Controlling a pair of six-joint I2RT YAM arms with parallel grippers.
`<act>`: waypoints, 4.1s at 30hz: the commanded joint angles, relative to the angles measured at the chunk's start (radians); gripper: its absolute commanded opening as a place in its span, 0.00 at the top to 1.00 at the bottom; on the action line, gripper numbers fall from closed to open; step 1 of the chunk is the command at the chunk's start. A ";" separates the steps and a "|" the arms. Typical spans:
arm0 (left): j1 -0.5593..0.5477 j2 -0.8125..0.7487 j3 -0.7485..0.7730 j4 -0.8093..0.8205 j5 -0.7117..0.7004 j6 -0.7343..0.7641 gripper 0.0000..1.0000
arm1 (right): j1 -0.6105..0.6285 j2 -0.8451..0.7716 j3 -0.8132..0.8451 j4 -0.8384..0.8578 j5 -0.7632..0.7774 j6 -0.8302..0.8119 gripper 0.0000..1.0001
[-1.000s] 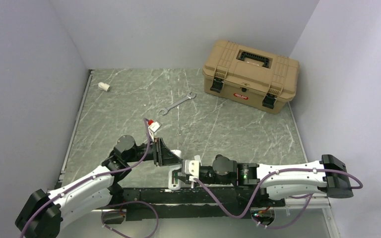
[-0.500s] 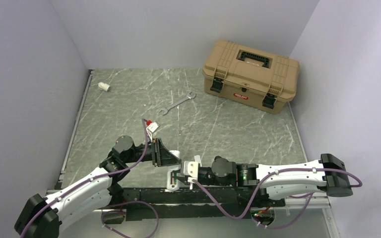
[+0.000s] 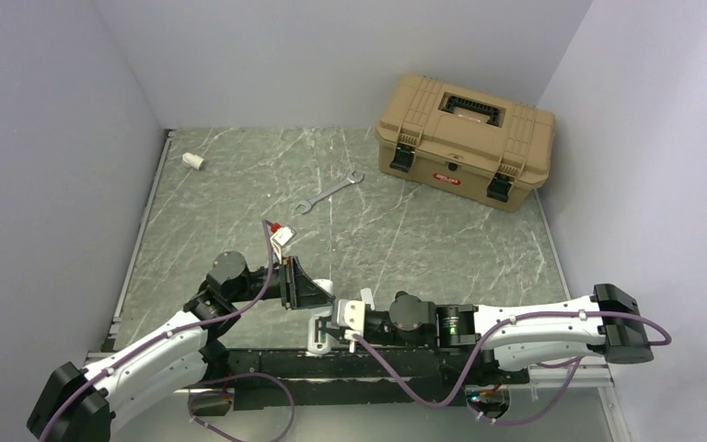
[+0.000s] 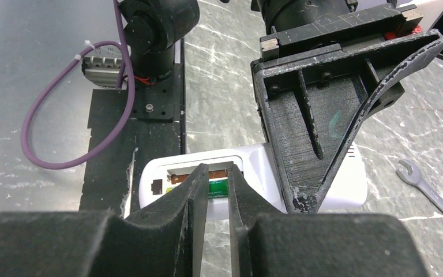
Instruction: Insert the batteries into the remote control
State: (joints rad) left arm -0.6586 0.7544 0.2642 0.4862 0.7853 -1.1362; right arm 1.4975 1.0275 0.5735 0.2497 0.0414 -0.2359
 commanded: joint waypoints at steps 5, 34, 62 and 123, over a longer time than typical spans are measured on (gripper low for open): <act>0.034 -0.041 0.109 0.191 -0.039 -0.063 1.00 | 0.059 0.055 -0.032 -0.344 -0.031 0.052 0.81; 0.077 -0.052 0.134 0.153 -0.024 -0.063 1.00 | 0.182 0.110 -0.001 -0.353 0.019 0.102 0.82; 0.100 -0.072 0.166 0.212 0.017 -0.140 1.00 | 0.225 0.117 0.056 -0.478 0.158 0.012 0.85; 0.099 -0.082 0.172 0.254 0.026 -0.183 1.00 | 0.300 0.121 -0.013 -0.427 0.329 -0.159 0.80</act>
State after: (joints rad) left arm -0.5941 0.7086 0.3035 0.4690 0.8871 -1.1980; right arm 1.7481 1.0939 0.6449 0.2062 0.4747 -0.4786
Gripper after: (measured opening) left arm 0.308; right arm 0.291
